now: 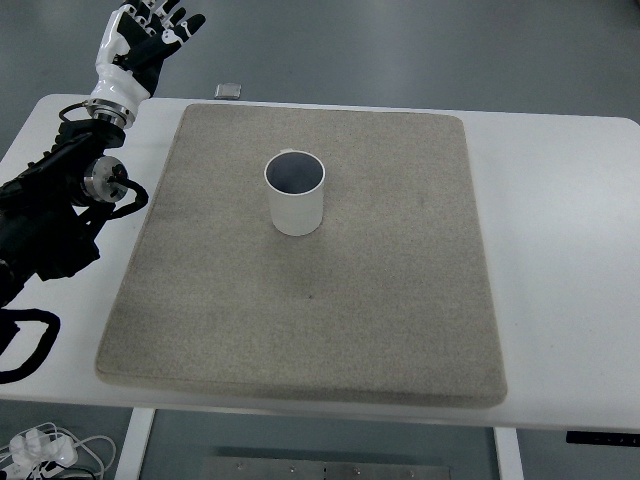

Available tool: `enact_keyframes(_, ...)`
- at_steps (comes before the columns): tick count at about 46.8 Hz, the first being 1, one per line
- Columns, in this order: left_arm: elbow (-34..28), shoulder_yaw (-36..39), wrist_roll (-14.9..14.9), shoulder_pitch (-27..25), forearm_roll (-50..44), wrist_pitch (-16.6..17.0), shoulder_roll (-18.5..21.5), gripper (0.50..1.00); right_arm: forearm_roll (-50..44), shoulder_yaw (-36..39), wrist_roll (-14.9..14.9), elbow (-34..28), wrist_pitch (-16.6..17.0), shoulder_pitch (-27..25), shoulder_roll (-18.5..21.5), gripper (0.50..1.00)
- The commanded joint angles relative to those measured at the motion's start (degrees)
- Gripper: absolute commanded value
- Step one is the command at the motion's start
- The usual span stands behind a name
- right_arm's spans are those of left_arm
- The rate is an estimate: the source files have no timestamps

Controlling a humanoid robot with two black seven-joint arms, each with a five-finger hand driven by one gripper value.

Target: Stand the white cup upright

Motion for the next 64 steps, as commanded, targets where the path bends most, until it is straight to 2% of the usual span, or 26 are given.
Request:
enact_keyframes(1, 0.3, -0.4, 6.6, 0.0, -4.2, 0.0, 0.2, 0.990, -0.1, 0.0, 0.0, 0.0, 0.0, 0.0, 0.0, 0.952)
enact_keyframes(5, 0.4, -0.4, 11.7, 0.0, -6.5, 0.0, 0.3, 0.990, 0.0, 0.1, 0.0, 0.0, 0.0, 0.0, 0.0, 0.952)
enact_keyframes(18, 1.4, -0.5, 22.7, 0.1, -13.1, -0.6, 0.1, 0.992, 0.0, 0.4, 0.0, 0.0, 0.1, 0.0, 0.0, 0.952)
enact_keyframes(22, 1.7, -0.5, 27.8, 0.1, -15.0, -1.4, 0.1, 0.992, 0.1, 0.2, 0.0, 0.0, 0.1, -0.1, 0.0, 0.952)
enact_keyframes(25, 1.7, -0.6, 30.0, 0.1, -16.2, -1.7, 0.1, 0.992, -0.1, 0.0, 0.0, 0.1, 0.4, -0.4, 0.0, 0.952)
enact_keyframes(30, 3.2, -2.0, 30.2, 0.1, -20.8, -3.8, 0.0, 0.992, -0.1, 0.0, 0.1, 0.2, 0.5, -0.4, 0.0, 0.952)
enact_keyframes(38, 4.1, -3.2, 30.2, 0.2, -23.5, -9.5, -0.3, 0.992, -0.1, 0.2, 0.1, 0.2, 0.5, -0.5, 0.0, 0.952)
enact_keyframes(47, 8.3, -8.6, 30.2, 0.2, -25.4, -10.1, -3.3, 0.992, 0.3, 0.6, -0.2, 0.1, 0.5, -0.4, 0.0, 0.952)
enact_keyframes(64, 8.8, -8.8, 30.2, 0.2, -25.5, -9.7, -4.2, 0.992, 0.4, 0.6, -0.2, 0.1, 0.5, -0.5, 0.0, 0.952)
